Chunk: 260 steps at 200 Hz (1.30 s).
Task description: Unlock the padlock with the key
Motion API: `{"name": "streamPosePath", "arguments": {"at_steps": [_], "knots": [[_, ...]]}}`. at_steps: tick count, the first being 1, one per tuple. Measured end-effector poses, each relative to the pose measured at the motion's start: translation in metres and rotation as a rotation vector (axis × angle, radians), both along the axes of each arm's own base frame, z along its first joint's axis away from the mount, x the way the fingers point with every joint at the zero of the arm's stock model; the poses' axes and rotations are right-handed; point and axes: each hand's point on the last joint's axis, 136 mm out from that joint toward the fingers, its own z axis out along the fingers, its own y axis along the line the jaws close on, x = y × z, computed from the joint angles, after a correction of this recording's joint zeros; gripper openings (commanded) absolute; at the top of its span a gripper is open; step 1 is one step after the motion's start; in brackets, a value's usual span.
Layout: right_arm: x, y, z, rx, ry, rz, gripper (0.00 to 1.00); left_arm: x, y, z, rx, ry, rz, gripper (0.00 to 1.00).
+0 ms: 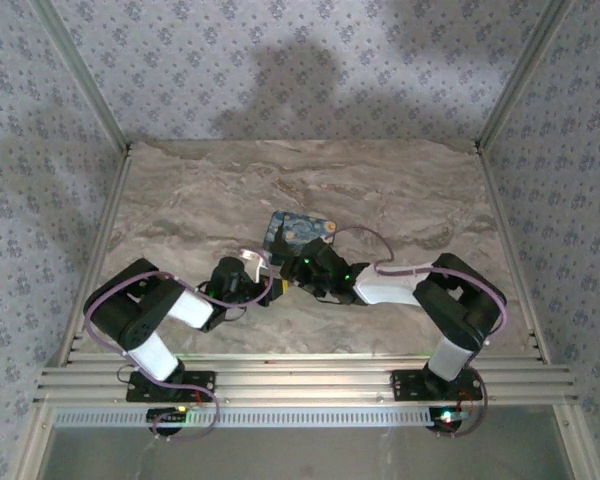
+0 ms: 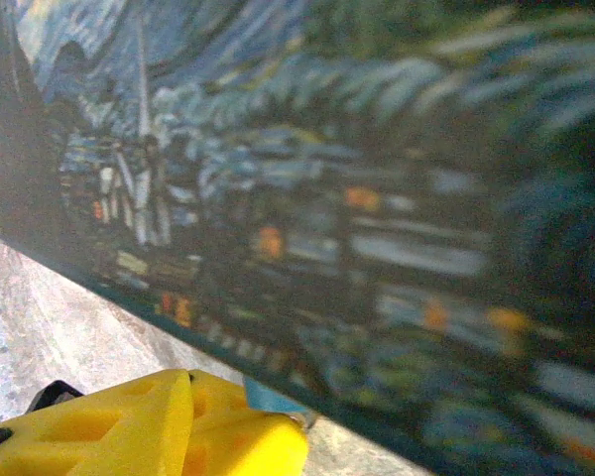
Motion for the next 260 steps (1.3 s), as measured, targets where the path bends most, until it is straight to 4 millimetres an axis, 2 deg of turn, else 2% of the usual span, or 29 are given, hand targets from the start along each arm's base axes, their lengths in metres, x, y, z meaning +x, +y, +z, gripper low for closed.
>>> {"name": "streamPosePath", "arguments": {"at_steps": [36,102,152,194,227,244,260], "knots": [[0.006,0.006,0.001,0.016,-0.008,-0.012,0.57,-0.001,-0.001,0.001,-0.005,0.006,-0.008,0.00],[0.016,0.003,0.001,0.016,-0.010,-0.032,0.47,-0.003,-0.002,0.001,-0.010,0.010,-0.020,0.00],[0.018,0.003,0.001,0.017,-0.009,-0.032,0.21,-0.006,-0.002,0.003,-0.007,0.016,-0.029,0.00],[0.017,0.005,0.002,0.023,-0.005,-0.023,0.13,-0.006,0.002,0.005,0.006,0.021,-0.028,0.00],[0.016,0.006,0.002,0.028,0.000,-0.018,0.01,-0.006,0.004,0.006,0.019,0.035,-0.032,0.00],[0.016,0.006,0.003,0.032,0.003,-0.019,0.00,-0.007,0.005,0.007,0.030,0.034,-0.040,0.24],[0.016,0.005,0.003,0.029,0.007,-0.022,0.00,-0.007,0.005,0.014,0.025,0.023,-0.038,0.36]]}}
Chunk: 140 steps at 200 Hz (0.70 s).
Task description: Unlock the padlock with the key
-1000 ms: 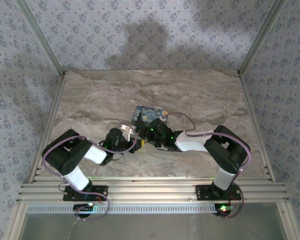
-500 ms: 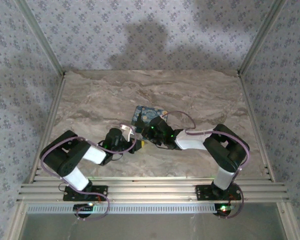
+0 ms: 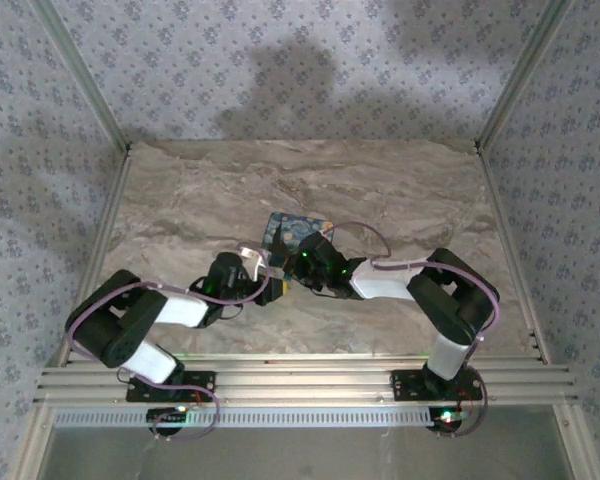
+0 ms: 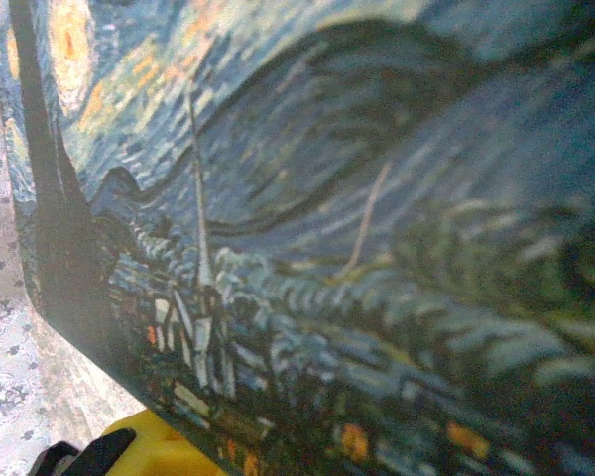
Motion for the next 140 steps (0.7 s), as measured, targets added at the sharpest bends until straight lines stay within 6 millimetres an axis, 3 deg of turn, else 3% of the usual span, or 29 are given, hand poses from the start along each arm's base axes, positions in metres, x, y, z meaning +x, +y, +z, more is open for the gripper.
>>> {"name": "streamPosePath", "arguments": {"at_steps": [23,58,115,140], "knots": [[-0.001,-0.003,0.002,0.003,0.020,-0.022,0.00,0.003,0.002,0.018,-0.020,-0.045,0.012,0.41],[-0.001,-0.009,0.006,0.034,0.054,-0.072,0.00,0.007,0.006,0.039,-0.074,-0.051,0.039,0.38],[-0.001,-0.019,0.017,0.087,0.097,-0.151,0.00,0.006,0.000,0.048,-0.163,0.014,0.041,0.32],[-0.003,-0.024,0.021,0.090,0.113,-0.173,0.00,0.006,-0.005,0.039,-0.186,0.066,0.033,0.31]]}}
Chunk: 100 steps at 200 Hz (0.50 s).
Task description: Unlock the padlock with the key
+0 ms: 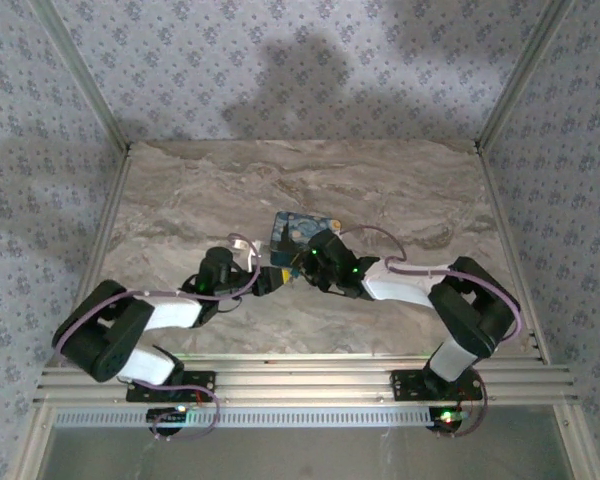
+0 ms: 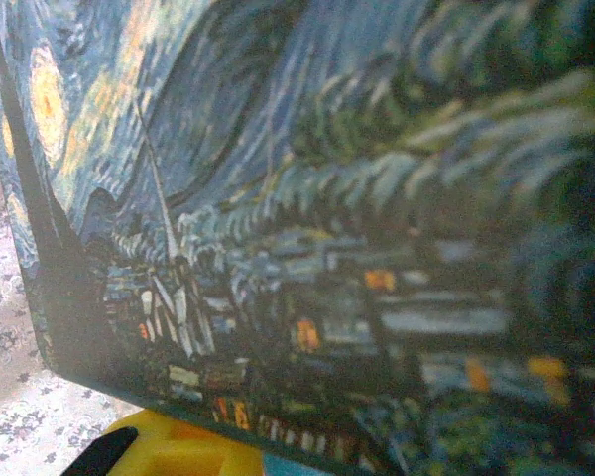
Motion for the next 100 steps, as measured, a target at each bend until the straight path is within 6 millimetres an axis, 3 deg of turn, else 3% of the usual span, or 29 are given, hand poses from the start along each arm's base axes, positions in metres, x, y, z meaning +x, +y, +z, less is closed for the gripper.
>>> {"name": "streamPosePath", "arguments": {"at_steps": [26,100], "knots": [[-0.001,-0.005,0.001,-0.008,0.014,-0.013,0.00,0.000,-0.003,-0.008,-0.006,0.032,-0.001,0.31],[-0.002,-0.010,-0.001,-0.018,0.033,-0.026,0.00,-0.007,-0.012,-0.005,-0.013,0.014,-0.030,0.30]]}}
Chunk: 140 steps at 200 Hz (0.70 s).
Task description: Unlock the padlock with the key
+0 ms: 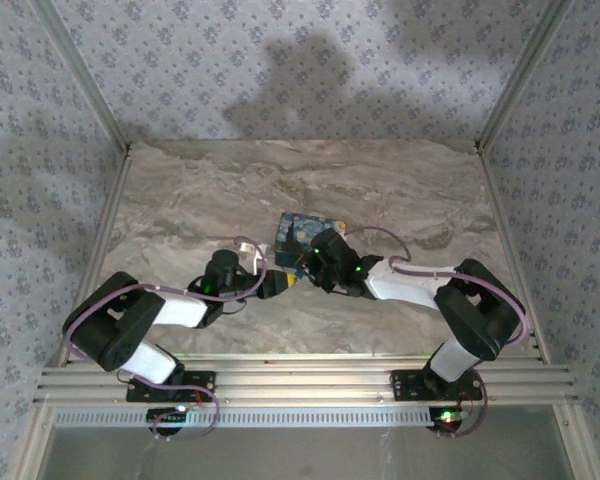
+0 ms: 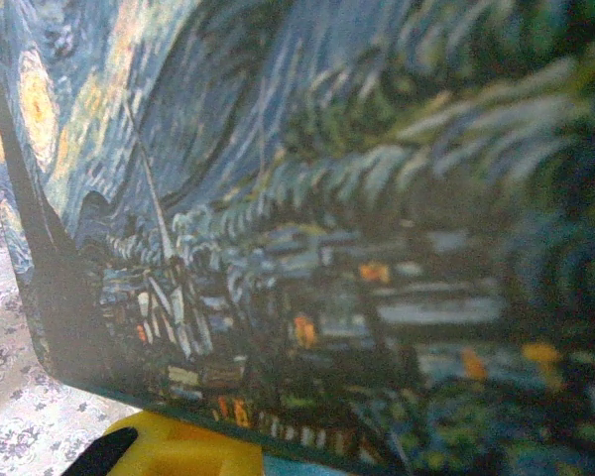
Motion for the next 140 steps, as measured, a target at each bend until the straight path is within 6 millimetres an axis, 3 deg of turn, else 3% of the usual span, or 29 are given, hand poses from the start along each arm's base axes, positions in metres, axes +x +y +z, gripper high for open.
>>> {"name": "streamPosePath", "arguments": {"at_steps": [82,140], "knots": [[0.000,-0.001,-0.001,-0.003,0.004,-0.001,0.00,-0.007,-0.007,-0.011,0.019,0.015,-0.024,0.27],[0.000,-0.001,-0.001,-0.002,0.006,-0.001,0.00,-0.004,-0.009,-0.008,0.015,0.002,-0.024,0.26]]}}
